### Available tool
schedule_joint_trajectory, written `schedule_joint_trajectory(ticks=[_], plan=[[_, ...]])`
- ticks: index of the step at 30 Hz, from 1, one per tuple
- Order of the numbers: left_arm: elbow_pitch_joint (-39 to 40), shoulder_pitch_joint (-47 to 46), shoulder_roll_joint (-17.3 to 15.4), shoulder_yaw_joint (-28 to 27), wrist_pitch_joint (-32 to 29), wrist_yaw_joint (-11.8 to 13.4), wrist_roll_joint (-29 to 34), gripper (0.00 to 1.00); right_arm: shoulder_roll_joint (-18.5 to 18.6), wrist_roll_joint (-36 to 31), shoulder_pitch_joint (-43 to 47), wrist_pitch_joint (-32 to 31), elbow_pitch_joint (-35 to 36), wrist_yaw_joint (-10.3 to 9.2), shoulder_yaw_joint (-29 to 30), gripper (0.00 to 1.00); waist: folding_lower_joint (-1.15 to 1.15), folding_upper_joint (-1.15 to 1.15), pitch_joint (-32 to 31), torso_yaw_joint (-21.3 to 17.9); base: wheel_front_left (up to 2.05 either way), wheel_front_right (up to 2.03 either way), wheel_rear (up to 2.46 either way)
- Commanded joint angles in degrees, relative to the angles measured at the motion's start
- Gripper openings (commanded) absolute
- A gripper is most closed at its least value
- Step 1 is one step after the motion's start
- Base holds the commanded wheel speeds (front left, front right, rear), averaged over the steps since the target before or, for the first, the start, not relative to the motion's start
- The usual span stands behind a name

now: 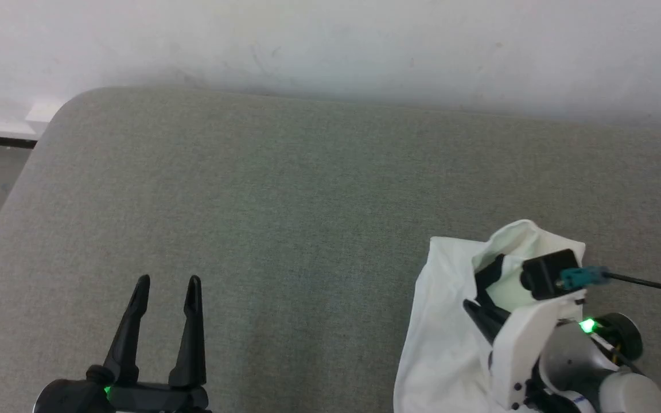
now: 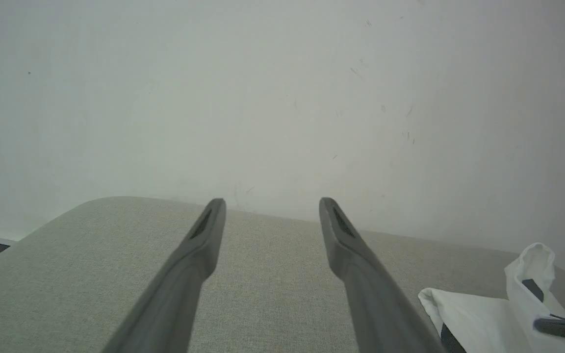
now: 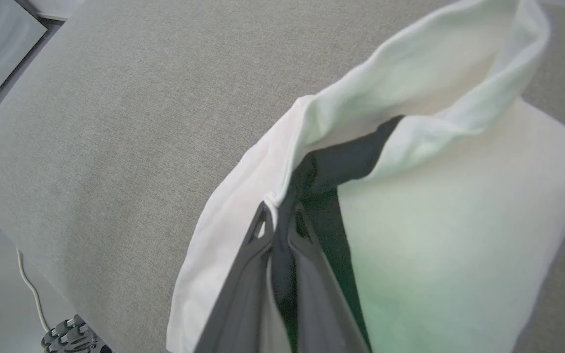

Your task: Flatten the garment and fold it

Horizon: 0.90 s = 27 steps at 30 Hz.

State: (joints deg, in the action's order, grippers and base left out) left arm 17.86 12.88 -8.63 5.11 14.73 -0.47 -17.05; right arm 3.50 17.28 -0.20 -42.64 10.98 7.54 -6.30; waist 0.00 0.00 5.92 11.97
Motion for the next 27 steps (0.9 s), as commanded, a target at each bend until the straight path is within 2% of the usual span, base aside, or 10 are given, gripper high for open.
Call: schedule_joint_trajectory(ticks=[1,11,16,17,19,20,23,27], plan=[[-0.2,-0.3,0.3,0.1,0.3,-0.4,0.3,1.0,-0.3,-0.9,-1.6,0.6,-1.3,-0.05,-1.2,0.0,0.0,0.0,0.8,1.2,0.0,0.0,0.0],[-1.9,-1.3,1.4,1.5,0.3,-1.3,0.2,1.0,-0.6,-9.8,-7.0,-0.8,-14.7,-0.05,-6.1,0.0,0.0,0.0,1.6,3.4,0.0,0.0,0.0],[-2.8,-1.4,1.9,2.2,0.3,-1.7,0.3,1.0,-0.6,-10.8,-8.3,-1.3,-19.1,-0.05,-7.0,0.0,0.0,0.0,0.8,4.2,0.0,0.0,0.0],[-3.0,-1.4,1.9,2.3,0.3,-1.7,0.3,1.0,-0.6,-10.8,-8.5,-1.6,-20.0,-0.05,-7.2,0.03,0.0,0.0,0.6,4.3,0.0,0.0,0.0],[-3.3,-1.3,2.1,2.3,0.3,-1.7,0.4,1.0,-0.6,-10.6,-9.0,-1.9,-21.0,-0.05,-7.6,0.49,0.0,0.0,0.2,4.3,0.0,0.0,0.0],[-3.4,-1.2,2.1,2.3,0.3,-1.7,0.4,1.0,-0.6,-10.0,-9.2,-2.0,-21.2,-0.05,-7.9,1.0,0.0,0.0,0.0,4.1,0.0,0.0,0.0],[-3.7,-0.7,2.0,2.3,0.3,-1.8,0.4,1.0,-0.6,-7.0,-9.5,-2.7,-20.7,-0.05,-8.3,1.0,0.0,0.0,-0.8,3.2,0.0,0.0,0.0],[-3.6,-0.2,1.8,2.3,0.3,-1.7,0.4,1.0,-0.6,-3.6,-9.4,-1.6,-16.3,-0.05,-6.4,1.0,0.0,0.0,-1.6,1.7,0.0,0.0,0.0]])
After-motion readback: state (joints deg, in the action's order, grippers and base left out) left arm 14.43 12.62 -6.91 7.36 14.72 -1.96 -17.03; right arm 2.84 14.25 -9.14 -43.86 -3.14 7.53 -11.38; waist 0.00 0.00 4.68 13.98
